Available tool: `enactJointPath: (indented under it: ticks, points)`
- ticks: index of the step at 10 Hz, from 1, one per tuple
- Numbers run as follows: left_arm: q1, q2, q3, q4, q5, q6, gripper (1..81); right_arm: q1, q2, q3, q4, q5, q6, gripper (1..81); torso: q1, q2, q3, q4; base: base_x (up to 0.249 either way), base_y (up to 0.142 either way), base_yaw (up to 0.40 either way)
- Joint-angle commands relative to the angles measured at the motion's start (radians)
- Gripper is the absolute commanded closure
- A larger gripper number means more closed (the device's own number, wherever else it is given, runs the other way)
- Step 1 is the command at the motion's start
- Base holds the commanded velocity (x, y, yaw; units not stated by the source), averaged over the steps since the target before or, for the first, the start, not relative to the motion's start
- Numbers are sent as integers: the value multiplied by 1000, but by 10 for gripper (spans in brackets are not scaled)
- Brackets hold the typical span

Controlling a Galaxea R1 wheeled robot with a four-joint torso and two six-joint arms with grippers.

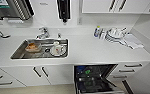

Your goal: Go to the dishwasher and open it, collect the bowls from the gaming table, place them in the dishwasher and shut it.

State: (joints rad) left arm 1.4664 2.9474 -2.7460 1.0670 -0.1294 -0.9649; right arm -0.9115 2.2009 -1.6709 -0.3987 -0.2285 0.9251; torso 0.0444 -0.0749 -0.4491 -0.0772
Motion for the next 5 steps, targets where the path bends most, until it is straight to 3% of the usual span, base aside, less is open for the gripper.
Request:
enactJointPath:
  ticks: [1,5]
  points:
    - [6,-10,-5,5,42,2,10,-103,-8,-49,-12,18,-75,10,62,-97,0,0,0,0,0]
    - [6,-17,-3,-5,40,3,10,-278,139,-220,-28,118,-107,10,148,-234,0,0,0,0,0]
